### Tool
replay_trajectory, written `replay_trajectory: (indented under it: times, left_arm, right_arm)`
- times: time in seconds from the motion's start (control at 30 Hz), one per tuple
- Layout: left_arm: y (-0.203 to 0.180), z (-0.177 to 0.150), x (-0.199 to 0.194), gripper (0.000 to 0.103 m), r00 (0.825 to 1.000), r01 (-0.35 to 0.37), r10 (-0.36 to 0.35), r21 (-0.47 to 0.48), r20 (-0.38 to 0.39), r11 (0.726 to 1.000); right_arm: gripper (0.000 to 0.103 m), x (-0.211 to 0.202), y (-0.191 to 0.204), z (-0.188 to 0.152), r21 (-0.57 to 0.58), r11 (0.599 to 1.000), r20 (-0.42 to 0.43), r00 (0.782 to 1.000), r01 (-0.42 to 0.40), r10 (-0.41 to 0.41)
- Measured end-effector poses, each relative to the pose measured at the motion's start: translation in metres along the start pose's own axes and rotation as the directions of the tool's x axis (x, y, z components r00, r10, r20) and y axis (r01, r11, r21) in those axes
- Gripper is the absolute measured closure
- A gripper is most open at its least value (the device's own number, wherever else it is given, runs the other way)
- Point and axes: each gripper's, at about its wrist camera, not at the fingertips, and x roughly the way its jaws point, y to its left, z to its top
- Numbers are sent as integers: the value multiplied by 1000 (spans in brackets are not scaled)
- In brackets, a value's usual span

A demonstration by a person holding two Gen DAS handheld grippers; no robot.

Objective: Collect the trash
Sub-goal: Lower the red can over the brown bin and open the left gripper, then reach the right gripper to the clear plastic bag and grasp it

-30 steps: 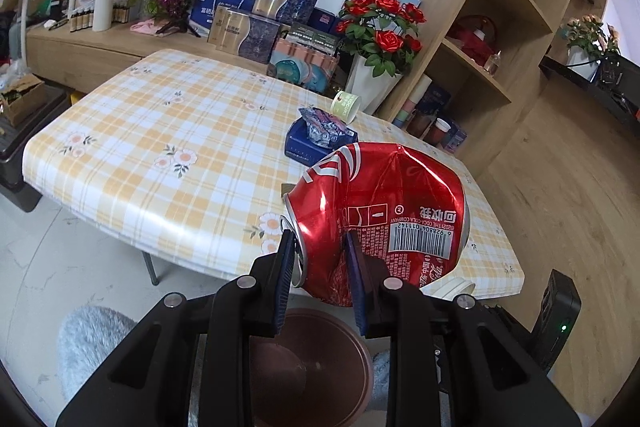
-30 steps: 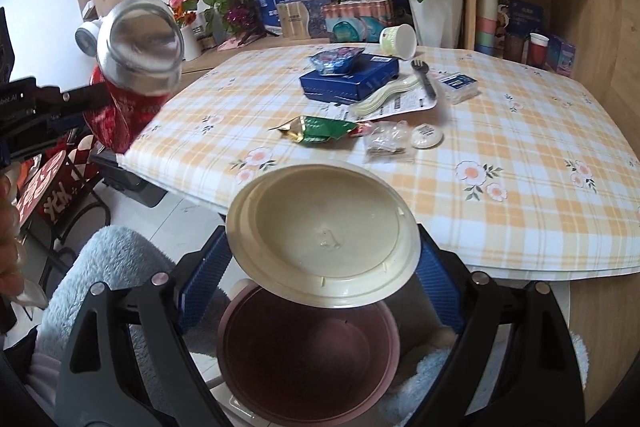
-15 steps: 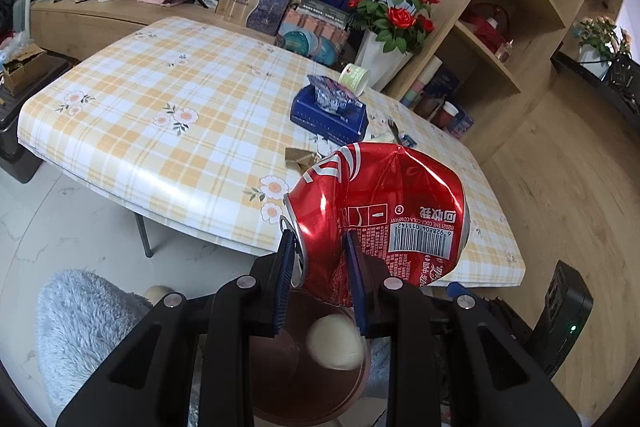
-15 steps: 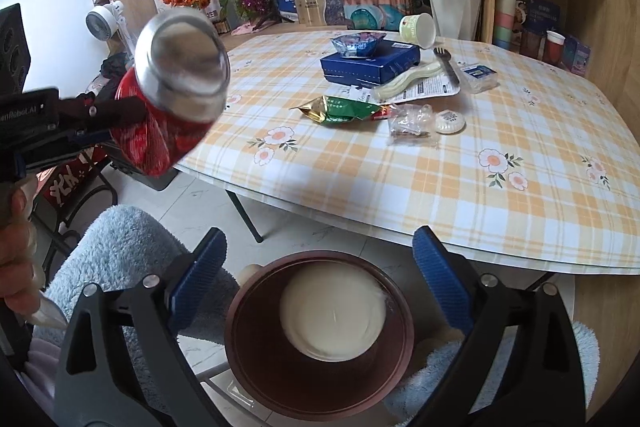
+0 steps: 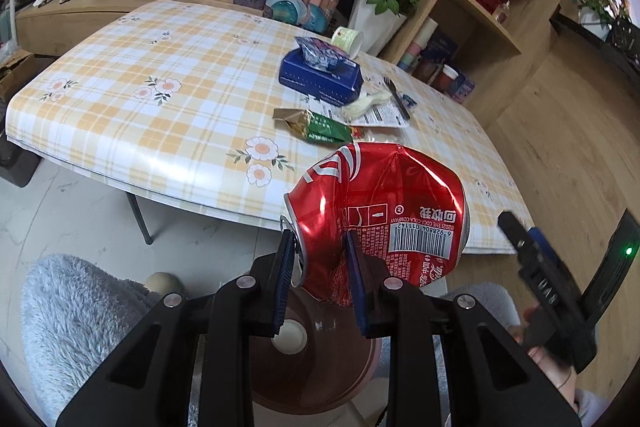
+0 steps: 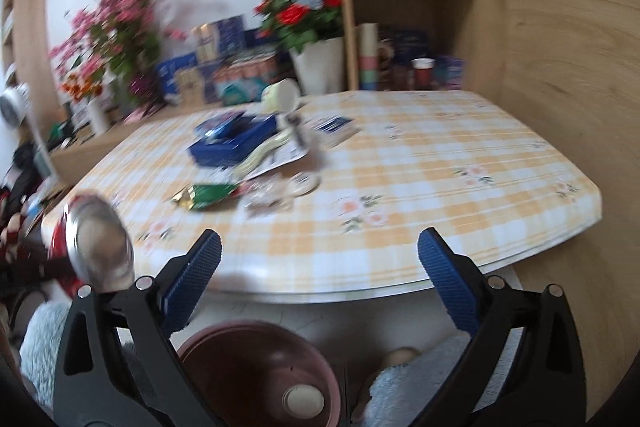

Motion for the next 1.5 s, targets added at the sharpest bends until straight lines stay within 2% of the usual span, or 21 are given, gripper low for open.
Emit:
replay_trajectory:
  times: [0.2, 0.5, 0.7, 0.8, 0.9, 0.97, 1.03, 1.37, 1.5]
  left_arm:
    - [-3, -8, 10, 78, 999, -19, 21, 37, -31, 999]
    - [-8, -16, 18, 77, 998, -4, 9, 67, -69, 998]
    - [-11, -20, 22, 77, 996, 16, -9, 79, -87, 997]
    - [-15, -22, 25, 77, 993, 52, -42, 89, -114, 995]
    - [-21, -24, 23, 59, 992, 77, -65, 115, -104, 990]
    - [-24, -24, 20, 56, 995, 67, -57, 132, -82, 989]
    - [-25, -24, 19, 48, 997, 53, -44, 135, -70, 989]
    - [-3, -17, 16, 26, 999, -20, 21, 39, -38, 999]
    - [4, -15, 17, 12, 998, -57, 57, 13, -39, 998]
  right_arm:
    - [6, -2, -2, -3, -2, 1000, 3, 1000, 21, -21]
    - [6, -2, 3, -6, -15, 1000, -9, 1000, 13, -13]
    - [6, -2, 4, -7, -17, 1000, -17, 1000, 14, -15]
    - [6, -2, 5, -7, -19, 1000, -16, 1000, 12, -12]
    - [6, -2, 5, -8, -23, 1000, -18, 1000, 9, -10]
    - [6, -2, 6, -8, -25, 1000, -23, 1000, 8, -9]
    - [6, -1, 6, -9, -25, 1000, -25, 1000, 7, -8]
    - [6, 1, 5, -11, -22, 1000, -37, 999, 8, -8]
    - [6, 2, 5, -11, -24, 1000, -40, 999, 6, -6]
